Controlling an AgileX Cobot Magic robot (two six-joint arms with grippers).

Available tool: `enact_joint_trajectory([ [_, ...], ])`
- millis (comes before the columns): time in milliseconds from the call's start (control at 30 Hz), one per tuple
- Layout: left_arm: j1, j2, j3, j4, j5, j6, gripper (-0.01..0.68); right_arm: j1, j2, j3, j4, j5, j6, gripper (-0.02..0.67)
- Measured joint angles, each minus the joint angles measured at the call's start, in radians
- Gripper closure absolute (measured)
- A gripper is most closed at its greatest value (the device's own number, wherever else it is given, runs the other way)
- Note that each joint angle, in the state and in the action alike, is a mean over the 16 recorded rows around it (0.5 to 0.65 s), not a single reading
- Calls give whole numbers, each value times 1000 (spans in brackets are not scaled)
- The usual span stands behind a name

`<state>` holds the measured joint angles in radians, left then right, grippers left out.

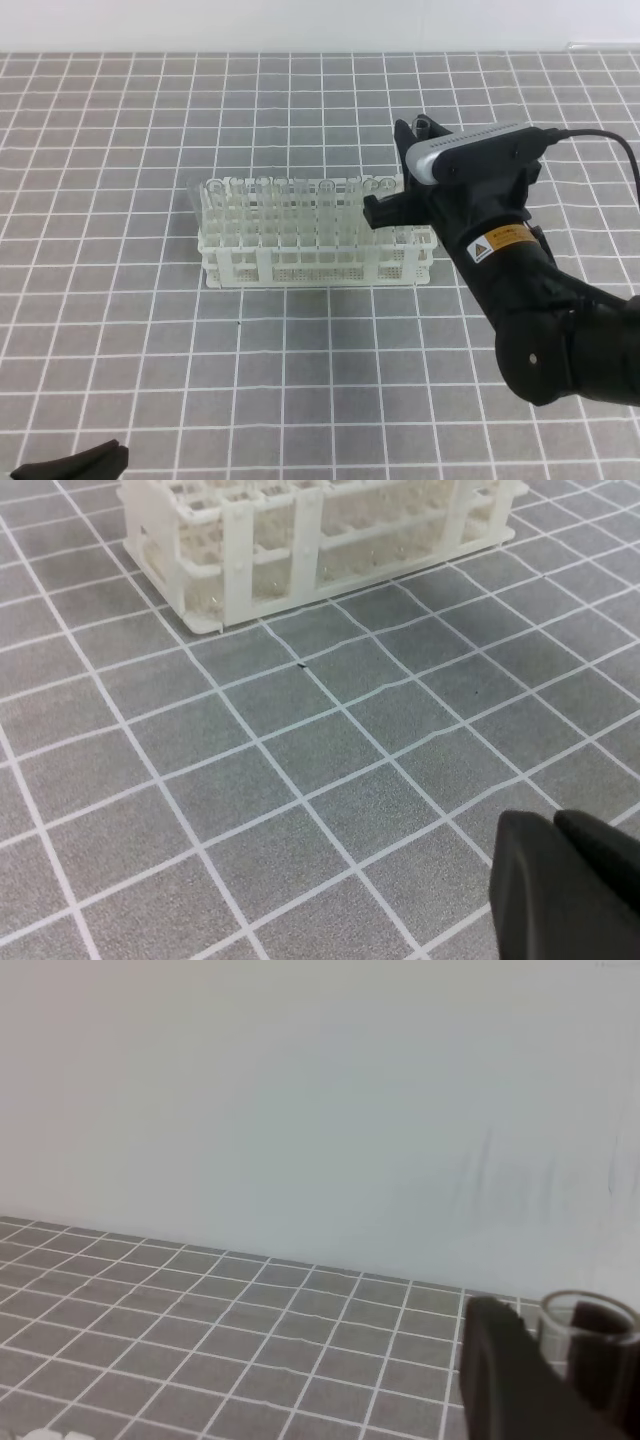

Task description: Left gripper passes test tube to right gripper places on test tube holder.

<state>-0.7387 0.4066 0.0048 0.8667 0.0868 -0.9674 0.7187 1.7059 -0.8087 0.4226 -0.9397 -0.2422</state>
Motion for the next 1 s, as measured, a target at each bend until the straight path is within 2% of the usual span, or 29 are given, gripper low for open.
enact_joint_trajectory([
  [1000,1,3,7,2,-1,1,673,0,37,-4,1,-12,-5,553],
])
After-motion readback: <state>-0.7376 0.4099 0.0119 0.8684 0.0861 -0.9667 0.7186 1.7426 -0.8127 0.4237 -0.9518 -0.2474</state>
